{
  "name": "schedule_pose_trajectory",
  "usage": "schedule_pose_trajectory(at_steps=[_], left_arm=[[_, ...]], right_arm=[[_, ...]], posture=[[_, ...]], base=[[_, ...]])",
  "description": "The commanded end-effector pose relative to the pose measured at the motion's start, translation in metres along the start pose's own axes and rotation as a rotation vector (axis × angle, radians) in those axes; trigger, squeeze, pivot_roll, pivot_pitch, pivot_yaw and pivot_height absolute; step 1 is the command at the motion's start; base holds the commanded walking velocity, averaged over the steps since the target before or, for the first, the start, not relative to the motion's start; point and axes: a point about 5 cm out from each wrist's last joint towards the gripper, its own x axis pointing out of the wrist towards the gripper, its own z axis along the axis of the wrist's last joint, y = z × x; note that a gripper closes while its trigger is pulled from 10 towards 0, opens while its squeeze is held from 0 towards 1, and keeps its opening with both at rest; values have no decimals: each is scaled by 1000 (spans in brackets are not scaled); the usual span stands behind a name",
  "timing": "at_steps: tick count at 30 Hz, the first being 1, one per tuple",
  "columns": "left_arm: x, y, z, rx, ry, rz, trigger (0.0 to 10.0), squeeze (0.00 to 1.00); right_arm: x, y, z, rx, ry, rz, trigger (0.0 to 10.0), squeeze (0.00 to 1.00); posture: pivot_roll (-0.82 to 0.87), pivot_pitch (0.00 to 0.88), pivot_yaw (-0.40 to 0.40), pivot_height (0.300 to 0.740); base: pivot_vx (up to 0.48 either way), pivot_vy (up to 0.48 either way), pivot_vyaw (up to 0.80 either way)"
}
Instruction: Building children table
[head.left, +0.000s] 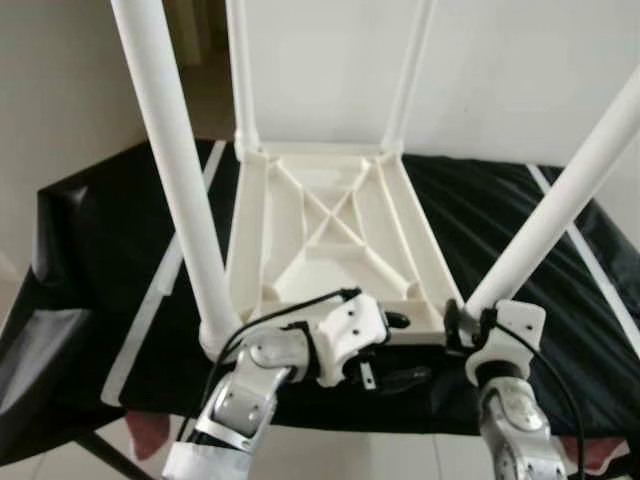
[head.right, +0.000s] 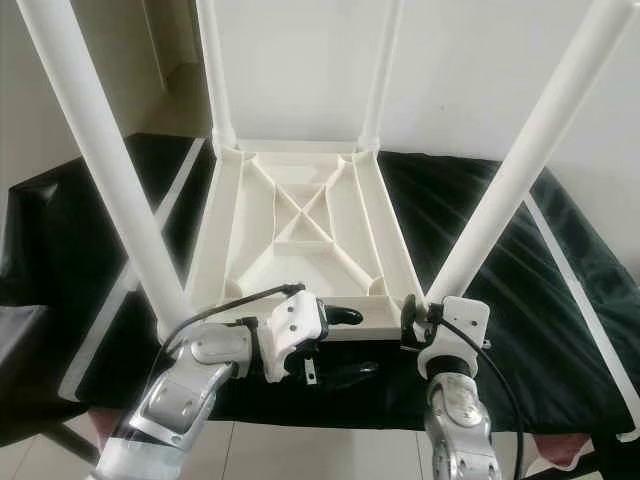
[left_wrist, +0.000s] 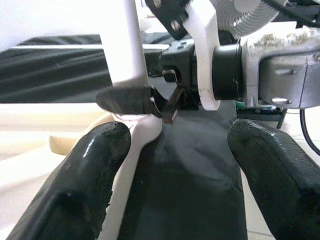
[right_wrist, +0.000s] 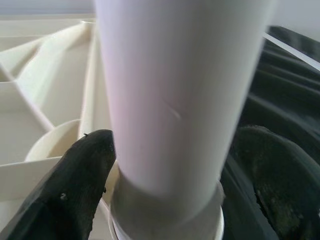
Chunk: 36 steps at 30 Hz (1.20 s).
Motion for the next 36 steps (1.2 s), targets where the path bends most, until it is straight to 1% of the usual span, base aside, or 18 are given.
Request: schedule_pose_trajectory(at_steps=[1, 5, 6, 7, 9, 10, 12, 14, 15, 16, 18, 19, 20, 21, 28, 31, 32, 36], left_arm=[[4, 9, 2, 3, -1, 117, 10000, 0], [5, 6, 4, 11, -2, 110, 10000, 0], [8, 6, 5, 23, -3, 96, 10000, 0], [8, 6, 5, 23, -3, 96, 10000, 0], [9, 7, 7, 31, -6, 80, 10000, 0], [9, 8, 7, 38, -8, 71, 10000, 0], [9, 8, 7, 38, -8, 71, 10000, 0], [9, 10, 6, 44, -3, 62, 10000, 0], [10, 11, 6, 48, -1, 60, 10000, 0], [10, 12, 5, 51, 2, 58, 10000, 0], [10, 12, 5, 51, 2, 57, 10000, 0], [9, 11, 6, 53, 1, 48, 10000, 0], [9, 11, 6, 53, 1, 48, 10000, 0], [8, 9, 5, 52, 4, 31, 10000, 0], [8, 3, 1, 49, 16, 8, 10000, 0], [10, 4, 0, 56, 27, 14, 10000, 0], [10, 5, -1, 58, 31, 17, 10000, 0], [10, 13, -7, 78, 76, 73, 10000, 0]], right_arm=[[5, -3, 3, -8, -21, 53, 10000, 0], [4, -5, 5, -28, -30, 99, 10000, 0], [7, -9, 7, -37, -26, 148, 10000, 0], [7, -9, 7, -37, -26, 148, 10000, 0], [11, -11, 10, -64, -29, 238, 10000, 0], [12, -12, 11, -96, -23, 303, 10000, 0], [12, -12, 11, -96, -23, 303, 10000, 0], [13, -17, 10, -151, -4, 396, 10000, 0], [13, -20, 10, -166, 3, 425, 9373, 0], [13, -23, 9, -177, 10, 461, 4784, 0], [13, -24, 10, -181, 10, 470, 4784, 0], [13, -25, 8, -199, 23, 475, 1216, 0], [13, -25, 8, -199, 23, 475, 1216, 0], [13, -26, 7, -203, 28, 483, 0, 0], [11, -29, 4, -196, 33, 508, 0, 0], [9, -29, 3, -179, 41, 521, 0, 0], [9, -29, 3, -172, 45, 528, 10000, 0], [8, -29, -1, -146, 57, 493, 10000, 0]], posture=[[-14, 0, -38, 740], [-10, 0, -42, 740], [-9, 0, -44, 740], [-9, 0, -44, 740], [-10, 0, -40, 740], [-10, 0, -36, 740], [-10, 0, -36, 740], [-11, 0, -32, 740], [-11, 0, -30, 740], [-11, 0, -27, 740], [-11, 0, -27, 740], [-15, 0, -21, 740], [-15, 0, -21, 740], [-17, 0, -17, 740], [-25, 0, 0, 740], [-29, 0, 6, 740], [-30, 0, 6, 740], [-30, 0, 5, 740]], base=[[0, 0, 0], [0, 0, 0], [0, 0, 0], [0, 0, 0], [0, 0, 0], [0, 0, 0], [0, 0, 0], [0, 0, 0], [0, 0, 0], [0, 0, 0], [0, 0, 0], [0, 0, 0], [0, 0, 0], [0, 0, 0], [0, 0, 0], [0, 0, 0], [0, 0, 0], [0, 0, 0]])
